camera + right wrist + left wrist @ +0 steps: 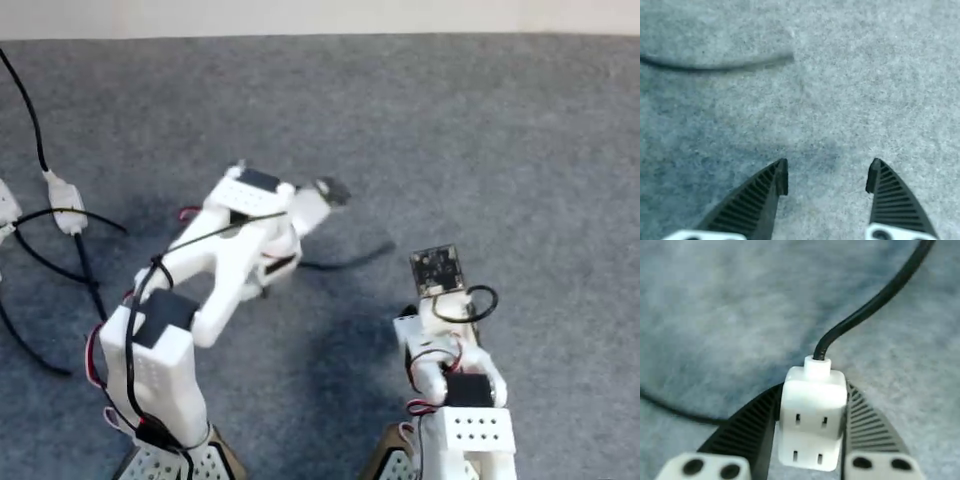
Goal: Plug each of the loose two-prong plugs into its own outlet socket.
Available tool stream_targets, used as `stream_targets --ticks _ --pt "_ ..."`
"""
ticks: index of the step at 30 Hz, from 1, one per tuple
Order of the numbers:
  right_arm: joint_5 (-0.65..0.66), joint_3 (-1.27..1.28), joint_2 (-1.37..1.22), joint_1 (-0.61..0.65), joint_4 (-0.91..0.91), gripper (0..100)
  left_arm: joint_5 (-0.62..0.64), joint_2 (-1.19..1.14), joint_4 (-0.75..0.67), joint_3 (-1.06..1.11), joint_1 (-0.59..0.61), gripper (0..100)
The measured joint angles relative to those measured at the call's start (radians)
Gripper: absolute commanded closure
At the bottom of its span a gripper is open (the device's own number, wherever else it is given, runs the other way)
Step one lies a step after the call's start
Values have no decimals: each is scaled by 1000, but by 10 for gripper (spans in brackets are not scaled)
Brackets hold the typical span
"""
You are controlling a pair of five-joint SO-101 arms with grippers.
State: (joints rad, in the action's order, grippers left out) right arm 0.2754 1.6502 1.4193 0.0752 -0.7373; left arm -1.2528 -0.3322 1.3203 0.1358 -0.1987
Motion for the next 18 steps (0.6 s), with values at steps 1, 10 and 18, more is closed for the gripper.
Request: stream_targets --ticks 1,10,18 --pt "0 0 0 2 0 747 66 0 23 -21 2 995" --pt "0 0 0 2 0 747 939 0 344 -189 46 905" --pt "0 0 0 2 0 747 1227 -2 344 -51 46 969"
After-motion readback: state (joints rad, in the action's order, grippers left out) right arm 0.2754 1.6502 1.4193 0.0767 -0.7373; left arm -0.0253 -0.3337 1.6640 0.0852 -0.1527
